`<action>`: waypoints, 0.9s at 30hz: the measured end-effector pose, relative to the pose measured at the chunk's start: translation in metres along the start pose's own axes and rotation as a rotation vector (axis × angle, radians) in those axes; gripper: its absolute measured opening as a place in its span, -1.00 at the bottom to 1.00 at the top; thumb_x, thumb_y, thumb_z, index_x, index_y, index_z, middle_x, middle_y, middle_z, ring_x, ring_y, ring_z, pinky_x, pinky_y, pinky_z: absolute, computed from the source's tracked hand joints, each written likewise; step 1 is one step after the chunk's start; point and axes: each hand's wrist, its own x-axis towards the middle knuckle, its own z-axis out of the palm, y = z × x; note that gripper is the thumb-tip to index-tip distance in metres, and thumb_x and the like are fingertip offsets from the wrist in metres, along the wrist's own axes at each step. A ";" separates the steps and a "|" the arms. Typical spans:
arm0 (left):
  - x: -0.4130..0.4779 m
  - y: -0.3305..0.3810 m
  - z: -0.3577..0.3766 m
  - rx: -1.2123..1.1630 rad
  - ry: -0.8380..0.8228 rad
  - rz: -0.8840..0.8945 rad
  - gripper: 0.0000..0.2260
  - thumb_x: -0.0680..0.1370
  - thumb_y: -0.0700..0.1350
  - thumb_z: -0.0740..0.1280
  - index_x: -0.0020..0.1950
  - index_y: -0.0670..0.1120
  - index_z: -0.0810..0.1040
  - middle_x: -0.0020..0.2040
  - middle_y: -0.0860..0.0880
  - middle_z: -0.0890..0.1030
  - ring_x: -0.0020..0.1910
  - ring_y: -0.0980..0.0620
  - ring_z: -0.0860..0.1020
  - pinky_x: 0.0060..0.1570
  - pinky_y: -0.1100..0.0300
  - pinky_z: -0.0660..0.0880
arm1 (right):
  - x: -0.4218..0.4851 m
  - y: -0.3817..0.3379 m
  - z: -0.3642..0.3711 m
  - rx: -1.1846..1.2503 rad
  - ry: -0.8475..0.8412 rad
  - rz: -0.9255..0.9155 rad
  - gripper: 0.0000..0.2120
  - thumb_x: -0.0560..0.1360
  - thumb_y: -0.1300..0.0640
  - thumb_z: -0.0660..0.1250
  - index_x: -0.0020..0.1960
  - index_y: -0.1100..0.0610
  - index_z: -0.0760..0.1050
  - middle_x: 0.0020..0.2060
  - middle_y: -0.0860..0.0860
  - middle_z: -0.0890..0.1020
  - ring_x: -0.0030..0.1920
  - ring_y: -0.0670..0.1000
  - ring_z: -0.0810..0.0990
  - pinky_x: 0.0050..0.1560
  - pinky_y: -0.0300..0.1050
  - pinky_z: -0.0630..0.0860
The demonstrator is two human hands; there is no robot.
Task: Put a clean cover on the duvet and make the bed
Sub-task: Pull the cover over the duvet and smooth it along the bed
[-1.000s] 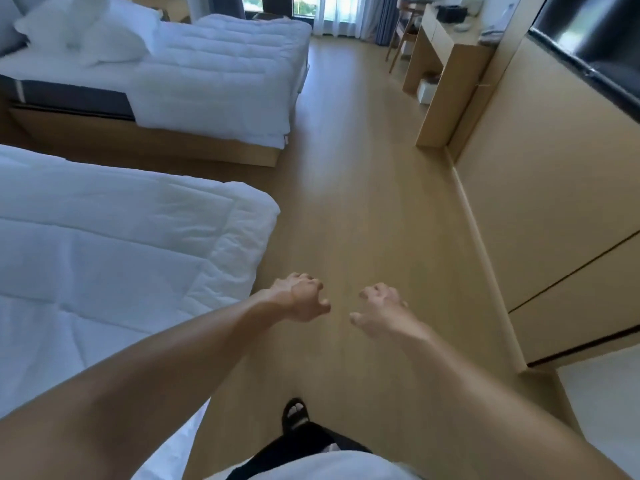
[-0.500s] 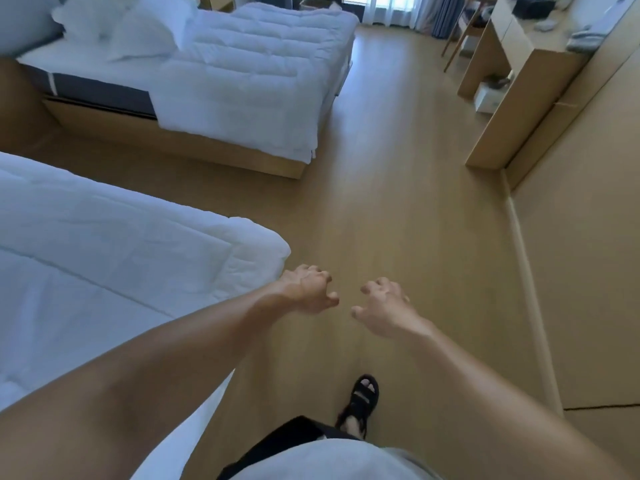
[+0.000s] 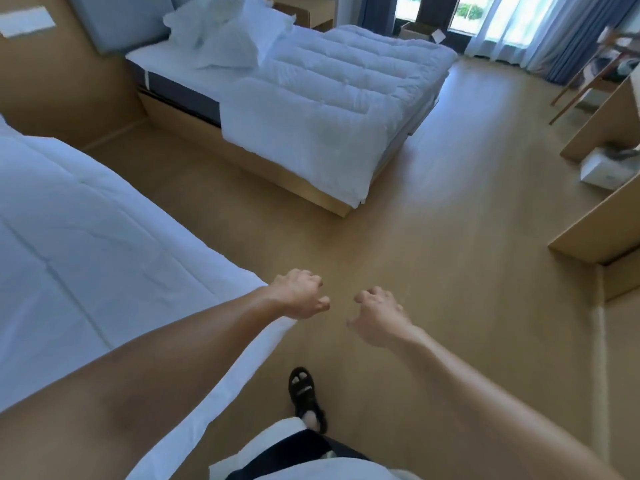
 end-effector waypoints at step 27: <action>0.364 -0.287 -0.289 -0.318 0.181 -0.516 -0.45 0.57 0.20 0.13 0.51 -0.03 0.34 0.50 -0.04 0.35 0.50 -0.05 0.25 0.44 -0.07 0.25 | 0.519 -0.218 -0.294 -0.255 -0.077 -0.512 -0.49 0.54 -0.03 0.23 0.47 0.05 0.33 0.40 0.05 0.34 0.44 0.12 0.26 0.38 0.07 0.31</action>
